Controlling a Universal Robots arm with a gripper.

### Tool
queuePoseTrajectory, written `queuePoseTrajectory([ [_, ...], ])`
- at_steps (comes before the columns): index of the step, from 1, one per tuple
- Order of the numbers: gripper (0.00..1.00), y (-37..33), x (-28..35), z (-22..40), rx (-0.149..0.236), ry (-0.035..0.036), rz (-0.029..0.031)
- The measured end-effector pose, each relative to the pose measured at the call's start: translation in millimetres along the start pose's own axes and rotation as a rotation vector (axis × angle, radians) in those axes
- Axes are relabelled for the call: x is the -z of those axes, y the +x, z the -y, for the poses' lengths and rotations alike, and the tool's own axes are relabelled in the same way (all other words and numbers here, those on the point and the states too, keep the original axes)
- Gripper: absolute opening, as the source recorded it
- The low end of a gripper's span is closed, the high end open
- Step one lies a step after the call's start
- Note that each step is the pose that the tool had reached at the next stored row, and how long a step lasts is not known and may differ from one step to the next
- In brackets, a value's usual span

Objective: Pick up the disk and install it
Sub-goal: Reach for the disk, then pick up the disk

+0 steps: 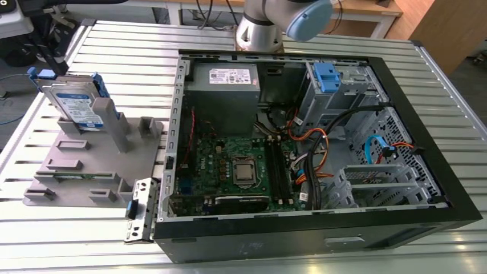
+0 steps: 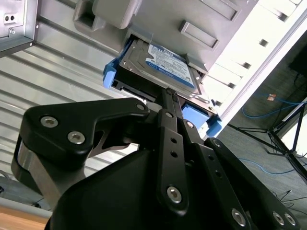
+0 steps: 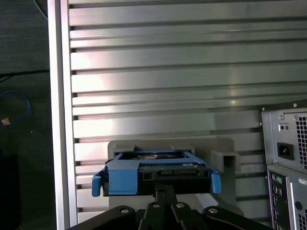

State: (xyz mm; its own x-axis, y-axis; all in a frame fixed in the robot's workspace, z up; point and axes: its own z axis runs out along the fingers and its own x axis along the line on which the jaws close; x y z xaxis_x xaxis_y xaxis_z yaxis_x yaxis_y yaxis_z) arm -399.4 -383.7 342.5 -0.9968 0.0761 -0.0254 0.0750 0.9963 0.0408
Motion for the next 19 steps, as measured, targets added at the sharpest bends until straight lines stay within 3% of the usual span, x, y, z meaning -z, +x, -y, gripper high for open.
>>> queuePoseTrajectory([
  [11, 0.11, 4.0, -5.6, -3.3, 0.0, 0.001, 0.0002],
  [19, 0.11, 5.7, -5.5, -3.1, 0.0, 0.0012, 0.0001],
])
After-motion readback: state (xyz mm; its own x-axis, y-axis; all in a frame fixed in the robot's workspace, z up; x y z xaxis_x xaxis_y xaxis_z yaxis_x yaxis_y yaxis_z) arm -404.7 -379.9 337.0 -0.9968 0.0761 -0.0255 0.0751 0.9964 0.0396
